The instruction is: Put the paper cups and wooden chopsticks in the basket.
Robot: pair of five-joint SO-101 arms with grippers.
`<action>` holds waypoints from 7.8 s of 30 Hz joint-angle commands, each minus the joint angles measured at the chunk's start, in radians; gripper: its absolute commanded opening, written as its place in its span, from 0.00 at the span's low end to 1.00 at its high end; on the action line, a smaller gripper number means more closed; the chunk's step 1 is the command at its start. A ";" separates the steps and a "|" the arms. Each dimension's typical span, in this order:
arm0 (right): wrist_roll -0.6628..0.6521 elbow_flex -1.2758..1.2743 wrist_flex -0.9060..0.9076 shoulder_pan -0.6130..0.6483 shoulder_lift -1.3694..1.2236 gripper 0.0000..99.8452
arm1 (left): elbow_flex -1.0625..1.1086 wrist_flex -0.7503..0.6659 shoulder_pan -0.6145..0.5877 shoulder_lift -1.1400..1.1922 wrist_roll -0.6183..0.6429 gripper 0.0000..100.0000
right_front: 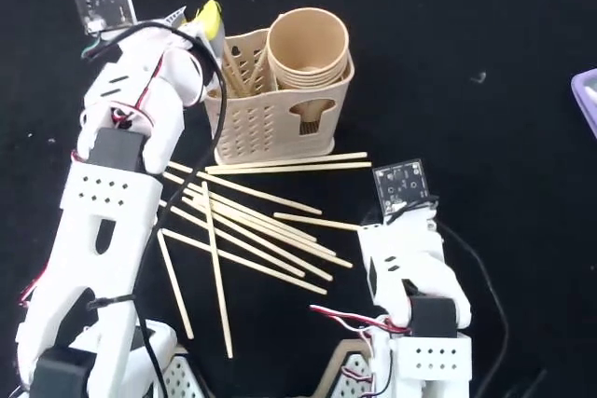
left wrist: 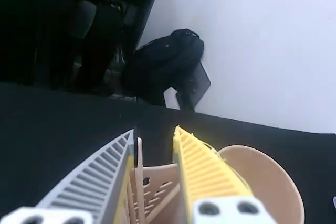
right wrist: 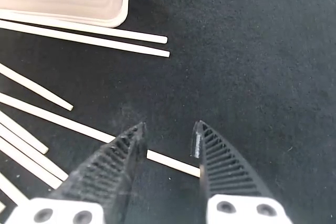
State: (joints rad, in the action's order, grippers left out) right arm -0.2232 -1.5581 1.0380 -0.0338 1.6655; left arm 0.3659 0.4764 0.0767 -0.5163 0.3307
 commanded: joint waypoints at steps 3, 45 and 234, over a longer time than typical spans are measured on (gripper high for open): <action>0.005 0.004 -0.011 -0.011 0.016 0.15 | -0.186 0.262 -0.031 -0.051 0.008 0.13; -0.259 0.464 0.173 0.671 -0.677 0.21 | 0.725 0.350 -0.656 -0.161 -0.209 0.24; 0.183 0.961 -1.040 0.537 -1.458 0.14 | 0.759 0.358 -0.656 -0.170 -0.212 0.24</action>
State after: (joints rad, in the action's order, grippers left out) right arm -0.0483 -0.6099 -0.0453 0.5140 0.1757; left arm 1.1331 0.8416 -0.5800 -0.6651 0.1174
